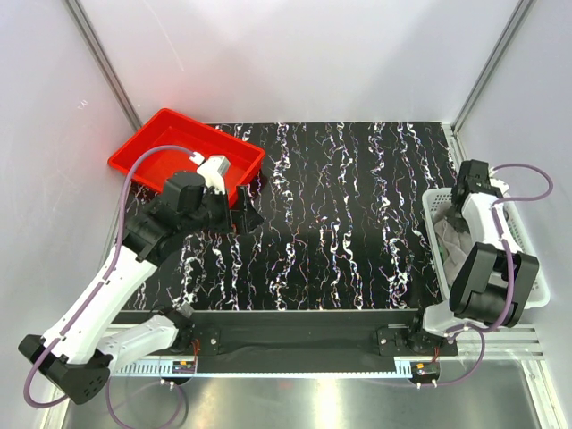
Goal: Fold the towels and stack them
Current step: Grab crumpled towel, then move the towel to the center of the board
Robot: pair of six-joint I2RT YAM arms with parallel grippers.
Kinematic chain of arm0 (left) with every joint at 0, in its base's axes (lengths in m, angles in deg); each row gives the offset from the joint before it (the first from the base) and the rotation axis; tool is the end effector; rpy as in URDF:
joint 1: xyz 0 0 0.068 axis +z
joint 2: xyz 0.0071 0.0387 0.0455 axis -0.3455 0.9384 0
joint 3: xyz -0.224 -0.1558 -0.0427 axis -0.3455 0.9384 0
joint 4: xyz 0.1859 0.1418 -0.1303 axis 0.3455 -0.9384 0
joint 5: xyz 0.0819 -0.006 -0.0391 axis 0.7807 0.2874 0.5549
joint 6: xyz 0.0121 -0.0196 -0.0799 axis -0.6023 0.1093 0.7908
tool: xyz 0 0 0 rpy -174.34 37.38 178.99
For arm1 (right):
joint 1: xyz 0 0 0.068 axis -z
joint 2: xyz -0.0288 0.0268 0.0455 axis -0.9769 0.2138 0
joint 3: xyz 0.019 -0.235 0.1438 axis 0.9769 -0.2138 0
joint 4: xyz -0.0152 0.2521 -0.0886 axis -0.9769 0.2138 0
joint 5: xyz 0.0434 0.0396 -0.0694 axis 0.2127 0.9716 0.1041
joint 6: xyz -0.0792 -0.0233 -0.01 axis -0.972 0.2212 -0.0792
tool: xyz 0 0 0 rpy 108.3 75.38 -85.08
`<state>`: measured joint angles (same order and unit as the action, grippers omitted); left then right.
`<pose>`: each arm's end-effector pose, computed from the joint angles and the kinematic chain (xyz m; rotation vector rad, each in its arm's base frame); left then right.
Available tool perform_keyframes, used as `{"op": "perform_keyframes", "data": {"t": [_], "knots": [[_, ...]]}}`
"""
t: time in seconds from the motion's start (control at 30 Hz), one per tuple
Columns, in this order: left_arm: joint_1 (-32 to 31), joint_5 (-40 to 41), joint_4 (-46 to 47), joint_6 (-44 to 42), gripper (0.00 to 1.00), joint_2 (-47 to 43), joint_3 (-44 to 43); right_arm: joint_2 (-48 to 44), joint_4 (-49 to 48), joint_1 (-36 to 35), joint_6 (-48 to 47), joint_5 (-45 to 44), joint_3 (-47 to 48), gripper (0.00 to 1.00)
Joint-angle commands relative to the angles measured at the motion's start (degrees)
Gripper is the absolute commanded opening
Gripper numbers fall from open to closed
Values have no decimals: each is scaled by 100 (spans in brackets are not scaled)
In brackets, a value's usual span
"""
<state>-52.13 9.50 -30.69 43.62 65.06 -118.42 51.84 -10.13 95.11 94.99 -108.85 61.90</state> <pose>0.1889 -0.1305 0.3557 0.2060 2.2366 -0.7299 0.2875 -0.1208 0.2086 1.0636 2.3963 -0.5022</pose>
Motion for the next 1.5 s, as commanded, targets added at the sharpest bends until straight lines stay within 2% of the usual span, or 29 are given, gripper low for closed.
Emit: {"op": "perform_keyframes", "data": {"t": [0.0,0.17,0.3,0.4,0.5,0.6,0.67,0.73,0.83,0.87,0.9,0.97,1.0,1.03,1.07,1.1,1.13,1.17,1.3,1.37,1.47], "knots": [[-7,192,272,37,99,-156,107,-112,-231,30,-89,-31,633,0],[-7,113,387,98,99,-68,90,-331,402,-49,-203,196,1654,0],[-7,227,413,63,99,-86,29,-596,534,-382,-361,1687,2618,0],[2,490,334,28,99,-51,-260,-631,745,-856,-397,2802,3601,0],[2,798,317,-16,99,2,-603,-429,1078,-1708,-309,3480,4700,0],[98,1106,159,63,99,64,-903,-139,1071,-2526,-55,4421,5213,0],[274,1054,149,168,99,-15,-921,-112,983,-2895,86,4521,5128,0],[484,896,185,291,99,-112,-807,-252,738,-3343,253,4662,4488,0],[608,728,71,371,99,-130,-658,-681,36,-3757,552,4838,2662,0],[608,737,44,371,99,-130,-518,-771,-219,-3854,648,4829,1543,0],[617,763,18,345,99,-130,-447,-859,-787,-4037,823,4899,993,0],[617,842,0,336,98,-121,-167,-877,-1186,-4214,1009,4908,-227,1],[617,842,26,336,98,-95,-78,-851,-1458,-4311,1071,4952,-513,4],[617,842,61,344,97,-86,18,-833,-1574,-4486,1115,4952,-760,14],[617,851,88,371,96,-60,184,-851,-1662,-4531,1133,4944,-1084,20],[617,843,149,423,96,-7,256,-859,-1671,-4566,1150,4917,-1157,28],[617,825,193,467,95,11,335,-912,-1619,-4567,1115,4874,-1175,41],[626,799,263,520,94,37,501,-921,-1497,-4567,1045,4560,-958,47],[617,702,711,713,90,265,854,-544,-925,-4558,195,3620,237,55],[617,711,817,775,87,397,1055,0,-986,-4549,-158,3302,930,55],[599,710,1194,933,84,573,1467,1001,-1188,-4558,-974,3335,1861,55]]}}
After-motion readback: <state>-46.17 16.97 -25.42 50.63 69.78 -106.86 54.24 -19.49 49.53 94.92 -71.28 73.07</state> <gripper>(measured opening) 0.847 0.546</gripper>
